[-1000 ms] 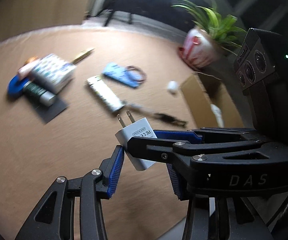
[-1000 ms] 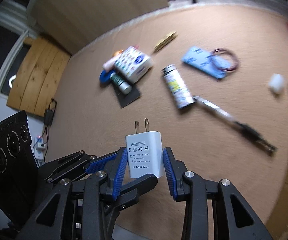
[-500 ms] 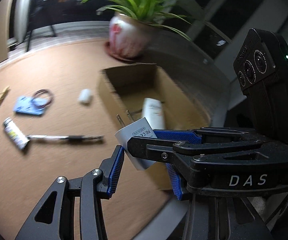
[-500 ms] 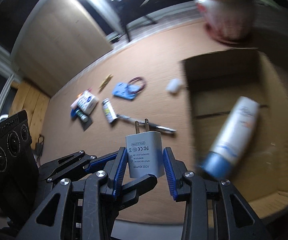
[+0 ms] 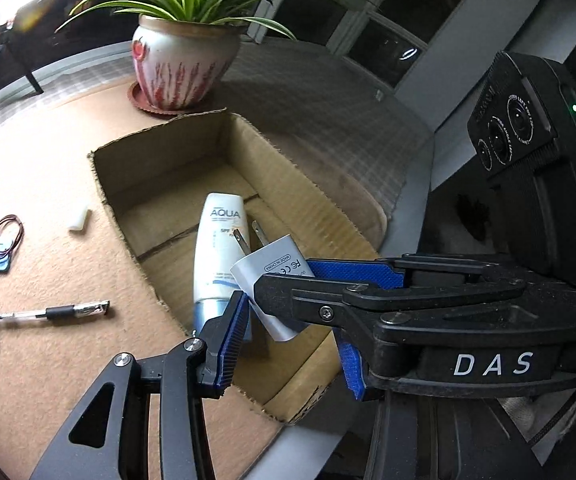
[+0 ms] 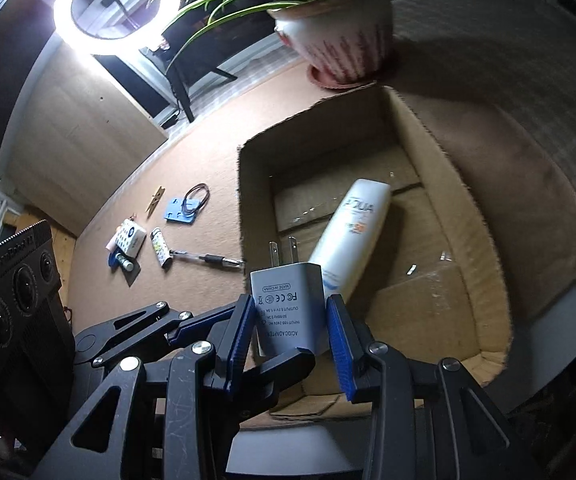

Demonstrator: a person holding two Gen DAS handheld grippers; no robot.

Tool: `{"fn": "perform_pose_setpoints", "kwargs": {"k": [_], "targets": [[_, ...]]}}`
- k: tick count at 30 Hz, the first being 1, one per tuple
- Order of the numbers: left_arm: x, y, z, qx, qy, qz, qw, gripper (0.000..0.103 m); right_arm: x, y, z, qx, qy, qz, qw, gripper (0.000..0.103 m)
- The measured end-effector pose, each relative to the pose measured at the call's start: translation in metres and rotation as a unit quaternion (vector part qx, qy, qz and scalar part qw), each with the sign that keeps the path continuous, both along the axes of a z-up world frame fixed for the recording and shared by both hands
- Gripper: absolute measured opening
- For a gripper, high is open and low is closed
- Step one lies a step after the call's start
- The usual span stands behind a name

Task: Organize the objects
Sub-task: 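Open the left tool to release the charger into the box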

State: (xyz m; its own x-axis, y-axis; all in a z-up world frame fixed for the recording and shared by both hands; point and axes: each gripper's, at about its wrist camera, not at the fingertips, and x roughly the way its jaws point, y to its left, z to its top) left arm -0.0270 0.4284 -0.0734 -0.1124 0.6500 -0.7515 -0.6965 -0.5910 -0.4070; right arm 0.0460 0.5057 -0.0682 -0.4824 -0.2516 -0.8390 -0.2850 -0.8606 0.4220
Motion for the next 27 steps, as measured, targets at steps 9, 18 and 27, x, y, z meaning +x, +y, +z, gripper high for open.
{"fn": "perform_pose_setpoints", "kwargs": {"k": [9,18,27], "targets": [[-0.007,-0.012,0.001,-0.008,0.008,0.027,0.9996,0.084,0.000,-0.004,0.012,0.067,0.030,-0.020,0.997,0.068],[-0.014,-0.043,-0.002,-0.008,-0.001,0.070,0.9975,0.083,-0.009,-0.012,0.014,0.064,0.034,-0.012,0.997,0.069],[-0.029,-0.107,0.001,-0.008,-0.010,0.150,0.9886,0.083,-0.030,-0.040,0.016,0.049,0.036,0.028,0.998,0.069]]}}
